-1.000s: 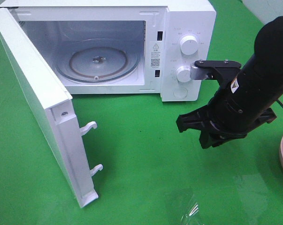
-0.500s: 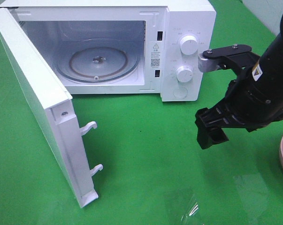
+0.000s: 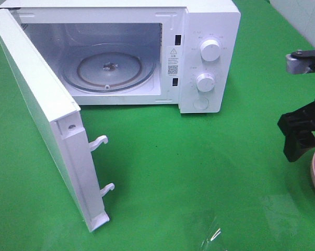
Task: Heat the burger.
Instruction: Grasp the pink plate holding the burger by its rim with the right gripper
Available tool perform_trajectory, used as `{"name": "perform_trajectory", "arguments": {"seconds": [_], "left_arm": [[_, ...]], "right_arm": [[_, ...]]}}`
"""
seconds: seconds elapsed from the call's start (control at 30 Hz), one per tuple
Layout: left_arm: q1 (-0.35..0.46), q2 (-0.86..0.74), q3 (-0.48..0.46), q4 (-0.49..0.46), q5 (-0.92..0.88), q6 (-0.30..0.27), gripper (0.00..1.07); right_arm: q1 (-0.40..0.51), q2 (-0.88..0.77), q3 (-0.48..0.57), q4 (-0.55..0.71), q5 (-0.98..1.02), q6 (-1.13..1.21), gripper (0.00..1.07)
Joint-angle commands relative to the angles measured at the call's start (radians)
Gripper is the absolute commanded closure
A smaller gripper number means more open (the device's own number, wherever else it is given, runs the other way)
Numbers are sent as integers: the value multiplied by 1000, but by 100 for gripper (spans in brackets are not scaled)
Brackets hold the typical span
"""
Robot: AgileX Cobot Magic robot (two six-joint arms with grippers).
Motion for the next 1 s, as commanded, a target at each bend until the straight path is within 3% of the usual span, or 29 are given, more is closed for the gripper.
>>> {"name": "perform_trajectory", "arguments": {"seconds": [0.03, 0.33, 1.0], "left_arm": [[2, -2, 3, -2, 0, 2, 26], [2, -2, 3, -2, 0, 2, 26], [2, -2, 3, -2, 0, 2, 26]], "right_arm": [[-80, -9, 11, -10, 1, -44, 29], [-176, 30, 89, -14, -130, -57, 29], [-181, 282, 98, -42, -295, 4, 31]]}}
